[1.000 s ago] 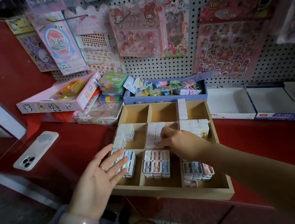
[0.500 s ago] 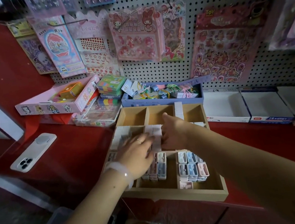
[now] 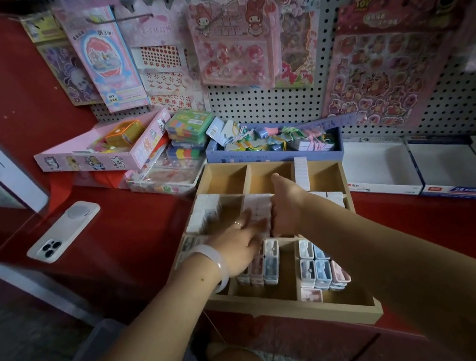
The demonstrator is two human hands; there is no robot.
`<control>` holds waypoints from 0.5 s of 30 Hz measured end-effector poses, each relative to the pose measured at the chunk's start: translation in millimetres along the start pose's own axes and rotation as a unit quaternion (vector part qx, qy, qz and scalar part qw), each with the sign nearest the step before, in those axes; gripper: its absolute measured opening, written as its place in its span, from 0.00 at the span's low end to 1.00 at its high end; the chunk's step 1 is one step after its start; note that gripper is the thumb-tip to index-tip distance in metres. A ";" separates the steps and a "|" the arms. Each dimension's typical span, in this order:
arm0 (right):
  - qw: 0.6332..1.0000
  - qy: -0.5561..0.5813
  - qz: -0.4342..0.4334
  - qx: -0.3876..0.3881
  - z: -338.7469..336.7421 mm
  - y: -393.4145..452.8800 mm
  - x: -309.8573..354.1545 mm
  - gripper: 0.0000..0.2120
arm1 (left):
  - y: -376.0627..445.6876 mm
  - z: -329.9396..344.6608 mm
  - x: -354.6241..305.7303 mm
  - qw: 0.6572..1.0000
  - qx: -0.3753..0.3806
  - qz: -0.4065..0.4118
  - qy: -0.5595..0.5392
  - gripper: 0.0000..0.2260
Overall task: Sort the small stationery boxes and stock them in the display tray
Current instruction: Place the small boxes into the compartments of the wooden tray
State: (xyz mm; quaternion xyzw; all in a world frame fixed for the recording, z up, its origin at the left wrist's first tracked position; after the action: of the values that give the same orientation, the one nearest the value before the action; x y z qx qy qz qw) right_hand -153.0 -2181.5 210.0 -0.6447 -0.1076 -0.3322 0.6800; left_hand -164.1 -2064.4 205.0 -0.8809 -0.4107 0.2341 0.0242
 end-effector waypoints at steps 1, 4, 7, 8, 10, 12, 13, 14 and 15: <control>1.000 -0.008 -0.004 -0.008 -0.5 0.2 1.2 0.36 | -1.1 -0.8 0.8 1.000 -0.007 0.004 0.005 0.21; 0.998 -0.032 -0.061 -0.008 10.0 -19.6 8.2 0.33 | -15.2 -16.7 6.4 0.998 -0.052 0.003 0.041 0.23; 0.977 -0.097 -0.189 0.004 45.7 -60.0 25.3 0.28 | -40.4 -50.2 22.7 0.991 -0.116 -0.029 0.051 0.23; 0.971 -0.108 -0.208 0.041 65.5 -71.7 26.3 0.26 | -52.9 -64.8 29.2 0.987 -0.150 -0.042 0.038 0.24; 0.957 -0.137 -0.232 0.107 106.1 -87.9 15.8 0.20 | -83.0 -90.8 46.0 0.972 -0.225 -0.062 0.002 0.23; 0.945 -0.162 -0.226 0.171 146.7 -92.5 -7.6 0.15 | -120.0 -104.5 72.9 0.951 -0.292 -0.099 -0.030 0.22; 0.942 -0.174 -0.213 0.195 166.1 -88.3 -23.3 0.15 | -141.1 -104.0 89.7 0.938 -0.316 -0.132 -0.049 0.21; 0.937 -0.193 -0.199 0.212 184.6 -83.4 -39.9 0.14 | -163.7 -98.7 109.0 0.922 -0.340 -0.169 -0.076 0.20; 0.931 -0.219 -0.186 0.226 201.8 -74.2 -56.9 0.15 | -187.3 -87.3 127.6 0.902 -0.361 -0.207 -0.114 0.19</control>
State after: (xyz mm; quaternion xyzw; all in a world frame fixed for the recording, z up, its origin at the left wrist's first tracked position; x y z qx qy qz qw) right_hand -182.9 -1968.5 266.5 -0.4992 -0.4440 -0.2701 0.6934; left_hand -189.2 -1833.7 276.5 -0.6919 -0.6401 0.1582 -0.2941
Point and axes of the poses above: each hand's wrist, its own y-axis towards the middle knuckle, its own z-axis out of the palm, x = y × z, the point moved 4 cm from there along y, towards the middle knuckle, and after that the axes turned 6 degrees about z, right-handed, at the moved point
